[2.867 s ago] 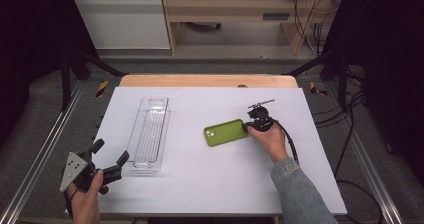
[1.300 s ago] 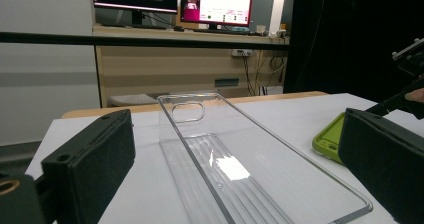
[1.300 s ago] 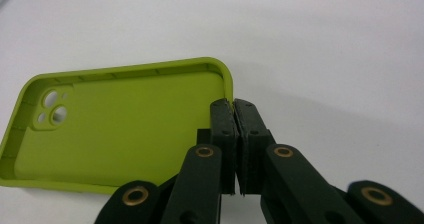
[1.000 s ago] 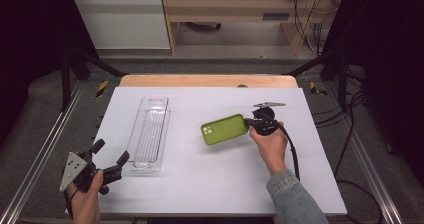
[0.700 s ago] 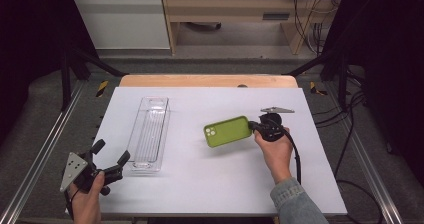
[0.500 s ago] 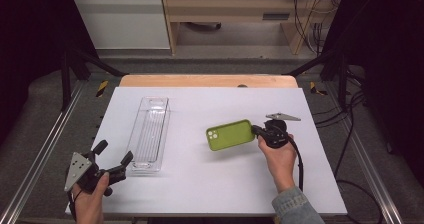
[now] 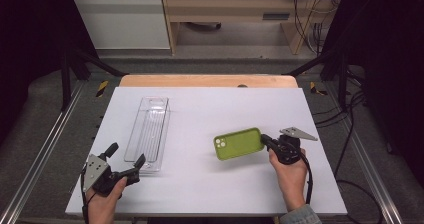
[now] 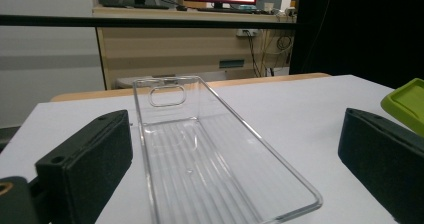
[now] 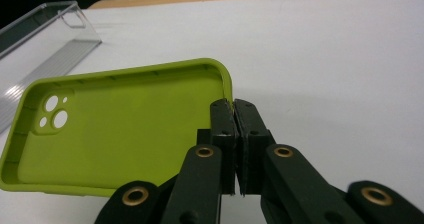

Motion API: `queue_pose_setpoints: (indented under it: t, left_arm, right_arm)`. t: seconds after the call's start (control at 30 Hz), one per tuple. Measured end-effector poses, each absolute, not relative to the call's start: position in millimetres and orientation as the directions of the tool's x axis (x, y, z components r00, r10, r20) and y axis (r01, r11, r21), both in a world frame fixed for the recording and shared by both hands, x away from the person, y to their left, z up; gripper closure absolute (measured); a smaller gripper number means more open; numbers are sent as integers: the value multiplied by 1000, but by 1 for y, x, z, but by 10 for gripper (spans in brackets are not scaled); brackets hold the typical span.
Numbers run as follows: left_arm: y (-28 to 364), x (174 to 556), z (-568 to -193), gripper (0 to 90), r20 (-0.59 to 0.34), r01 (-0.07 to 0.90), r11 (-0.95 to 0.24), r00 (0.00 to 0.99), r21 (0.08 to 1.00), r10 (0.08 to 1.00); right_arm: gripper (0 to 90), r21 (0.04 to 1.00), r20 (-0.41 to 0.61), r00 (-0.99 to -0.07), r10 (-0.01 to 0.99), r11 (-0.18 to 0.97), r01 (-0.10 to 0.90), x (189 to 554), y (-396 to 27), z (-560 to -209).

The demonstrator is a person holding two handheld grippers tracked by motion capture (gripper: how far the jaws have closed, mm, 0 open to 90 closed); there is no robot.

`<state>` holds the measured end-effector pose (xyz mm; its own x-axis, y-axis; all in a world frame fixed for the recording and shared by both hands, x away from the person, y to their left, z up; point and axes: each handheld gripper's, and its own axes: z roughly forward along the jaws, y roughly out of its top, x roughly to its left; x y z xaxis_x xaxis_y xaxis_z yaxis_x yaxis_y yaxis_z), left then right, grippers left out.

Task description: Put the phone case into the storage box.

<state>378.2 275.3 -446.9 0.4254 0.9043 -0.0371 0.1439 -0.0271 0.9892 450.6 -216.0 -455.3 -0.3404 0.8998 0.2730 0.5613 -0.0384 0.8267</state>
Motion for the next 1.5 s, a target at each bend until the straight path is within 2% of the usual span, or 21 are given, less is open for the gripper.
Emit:
queue_pose_setpoints:
  t: [0.87,1.5]
  left_arm:
    - [203,383,-433,13,8,189,-120,505,974,863]
    - [178,392,-422,15,12,215,-153,545,965,838]
  right_arm:
    - [884,870,258,-337,905,-66,489,435,-203,-457]
    - [884,889,248,-319,915,-84,449,432,-205,-455]
